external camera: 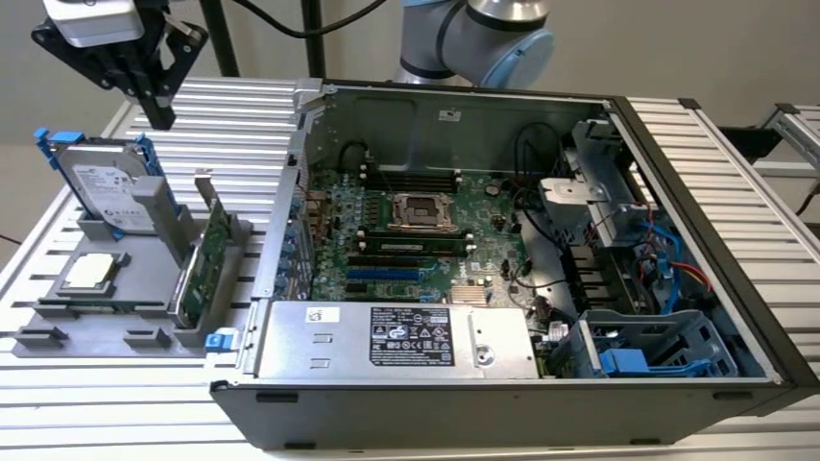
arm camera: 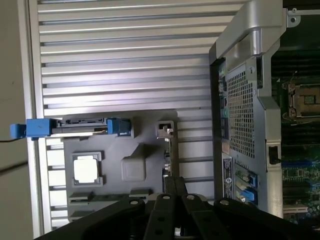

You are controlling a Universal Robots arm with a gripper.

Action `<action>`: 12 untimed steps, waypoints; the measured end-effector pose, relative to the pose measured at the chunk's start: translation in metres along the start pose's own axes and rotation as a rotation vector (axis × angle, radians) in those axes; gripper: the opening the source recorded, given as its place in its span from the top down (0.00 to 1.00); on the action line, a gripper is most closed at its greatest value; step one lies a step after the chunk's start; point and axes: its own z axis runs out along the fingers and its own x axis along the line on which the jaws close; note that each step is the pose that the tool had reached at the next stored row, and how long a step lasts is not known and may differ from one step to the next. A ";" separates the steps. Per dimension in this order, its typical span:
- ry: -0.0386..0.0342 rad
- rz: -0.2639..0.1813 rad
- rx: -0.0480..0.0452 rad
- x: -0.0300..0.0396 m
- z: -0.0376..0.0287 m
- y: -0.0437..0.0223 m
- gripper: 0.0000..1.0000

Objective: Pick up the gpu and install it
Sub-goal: 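Reach for the gpu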

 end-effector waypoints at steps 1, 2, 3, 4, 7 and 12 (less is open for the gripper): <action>-0.0001 0.000 -0.0001 0.0001 0.0000 -0.0008 1.00; -0.0001 0.000 -0.0001 0.0001 0.0000 -0.0019 1.00; -0.0001 0.000 -0.0001 0.0001 -0.0001 -0.0031 1.00; 0.0000 0.000 0.0000 0.0001 -0.0002 -0.0044 1.00; 0.0000 0.000 0.0000 0.0000 -0.0004 -0.0084 1.00; -0.0001 0.000 0.0000 -0.0002 -0.0007 -0.0151 1.00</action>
